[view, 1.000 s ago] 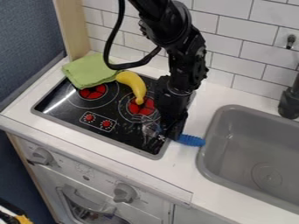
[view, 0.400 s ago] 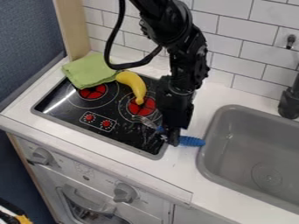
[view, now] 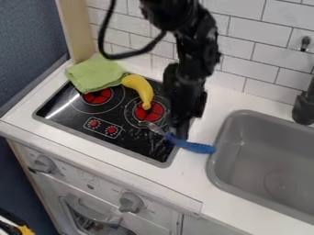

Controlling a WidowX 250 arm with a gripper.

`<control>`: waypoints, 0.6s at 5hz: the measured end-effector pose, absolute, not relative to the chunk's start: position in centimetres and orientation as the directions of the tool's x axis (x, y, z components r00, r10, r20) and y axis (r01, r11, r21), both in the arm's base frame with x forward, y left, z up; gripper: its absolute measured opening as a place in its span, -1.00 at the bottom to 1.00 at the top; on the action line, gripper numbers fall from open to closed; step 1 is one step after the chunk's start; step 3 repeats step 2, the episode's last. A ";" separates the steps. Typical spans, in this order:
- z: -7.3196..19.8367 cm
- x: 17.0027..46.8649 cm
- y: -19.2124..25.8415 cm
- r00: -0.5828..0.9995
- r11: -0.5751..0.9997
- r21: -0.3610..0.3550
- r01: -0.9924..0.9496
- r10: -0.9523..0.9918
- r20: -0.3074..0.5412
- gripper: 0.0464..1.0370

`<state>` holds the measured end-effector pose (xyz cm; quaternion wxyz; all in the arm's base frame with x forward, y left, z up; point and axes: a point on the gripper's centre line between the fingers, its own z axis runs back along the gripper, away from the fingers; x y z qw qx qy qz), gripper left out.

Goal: Moved the blue spoon to the bottom right corner of the stove

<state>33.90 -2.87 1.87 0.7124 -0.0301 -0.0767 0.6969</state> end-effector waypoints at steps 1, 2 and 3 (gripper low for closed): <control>4.9 34.0 -2.4 0.006 0.027 -0.214 -0.977 0.995 0.096 0.93; 5.1 34.0 -2.4 0.002 0.023 -0.220 -0.975 0.996 0.093 0.93; 5.1 34.0 -2.4 0.002 0.023 -0.220 -0.975 0.996 0.093 0.93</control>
